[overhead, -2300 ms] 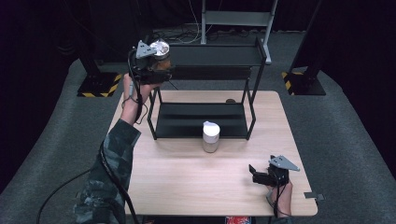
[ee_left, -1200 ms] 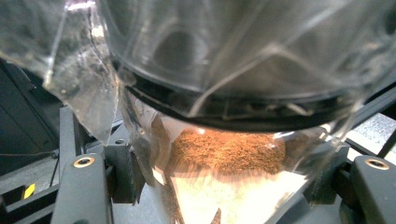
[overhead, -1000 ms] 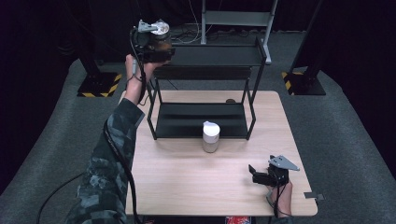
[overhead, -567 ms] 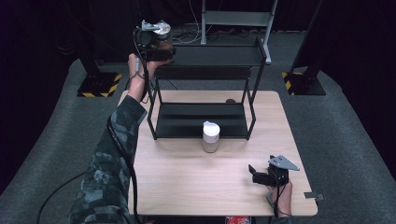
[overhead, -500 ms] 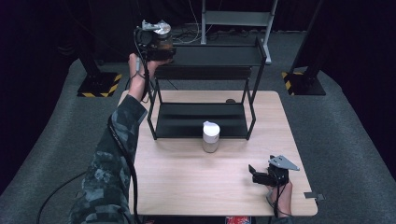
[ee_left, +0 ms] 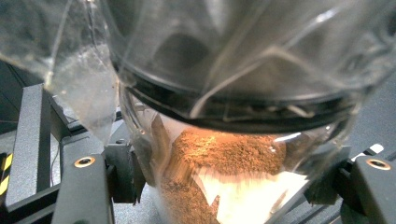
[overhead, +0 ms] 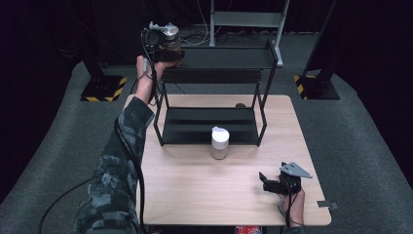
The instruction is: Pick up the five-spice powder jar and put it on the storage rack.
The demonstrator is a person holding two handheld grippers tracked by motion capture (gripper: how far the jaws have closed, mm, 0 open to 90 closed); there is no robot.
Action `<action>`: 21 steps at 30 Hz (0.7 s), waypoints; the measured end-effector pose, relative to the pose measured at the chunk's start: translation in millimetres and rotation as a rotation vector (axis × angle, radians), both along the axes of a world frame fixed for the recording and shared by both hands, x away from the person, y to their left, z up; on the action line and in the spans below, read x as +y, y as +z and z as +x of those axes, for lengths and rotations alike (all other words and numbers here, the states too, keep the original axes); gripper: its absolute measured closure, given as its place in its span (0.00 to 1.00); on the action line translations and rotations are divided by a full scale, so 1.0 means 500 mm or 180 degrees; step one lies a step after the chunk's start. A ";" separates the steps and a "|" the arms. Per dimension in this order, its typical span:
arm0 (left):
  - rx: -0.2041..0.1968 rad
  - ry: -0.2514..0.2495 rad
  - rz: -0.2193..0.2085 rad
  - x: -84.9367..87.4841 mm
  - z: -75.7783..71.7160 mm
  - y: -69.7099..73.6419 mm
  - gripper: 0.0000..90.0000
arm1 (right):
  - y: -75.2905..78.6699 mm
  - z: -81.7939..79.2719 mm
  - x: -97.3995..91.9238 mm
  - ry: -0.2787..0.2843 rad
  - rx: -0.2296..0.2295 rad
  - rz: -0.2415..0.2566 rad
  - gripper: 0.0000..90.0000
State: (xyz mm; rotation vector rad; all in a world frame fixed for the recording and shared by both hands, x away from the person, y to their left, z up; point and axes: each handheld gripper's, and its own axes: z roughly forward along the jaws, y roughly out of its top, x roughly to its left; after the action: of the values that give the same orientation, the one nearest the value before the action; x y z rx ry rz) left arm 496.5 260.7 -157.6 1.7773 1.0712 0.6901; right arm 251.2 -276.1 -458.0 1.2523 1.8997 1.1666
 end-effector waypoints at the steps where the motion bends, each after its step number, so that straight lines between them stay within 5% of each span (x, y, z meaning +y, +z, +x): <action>1: 0.0001 0.0006 -0.0003 0.000 0.000 0.000 0.34 | 0.000 0.000 0.000 -0.0002 0.0000 0.0002 0.00; 17: 0.0047 0.0031 0.0088 -0.007 -0.003 0.011 0.33 | -0.001 -0.002 0.001 -0.0010 -0.0008 0.0000 0.00; 21: 0.0111 0.0033 0.0174 -0.009 -0.004 0.026 0.24 | -0.001 -0.002 0.001 -0.0010 -0.0011 -0.0003 0.00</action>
State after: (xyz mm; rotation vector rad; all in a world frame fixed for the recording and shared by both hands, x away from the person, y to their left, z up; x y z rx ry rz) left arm 494.4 256.3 -144.7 1.8375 1.0949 0.7030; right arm 250.3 -275.5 -458.3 1.2514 1.8949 1.1656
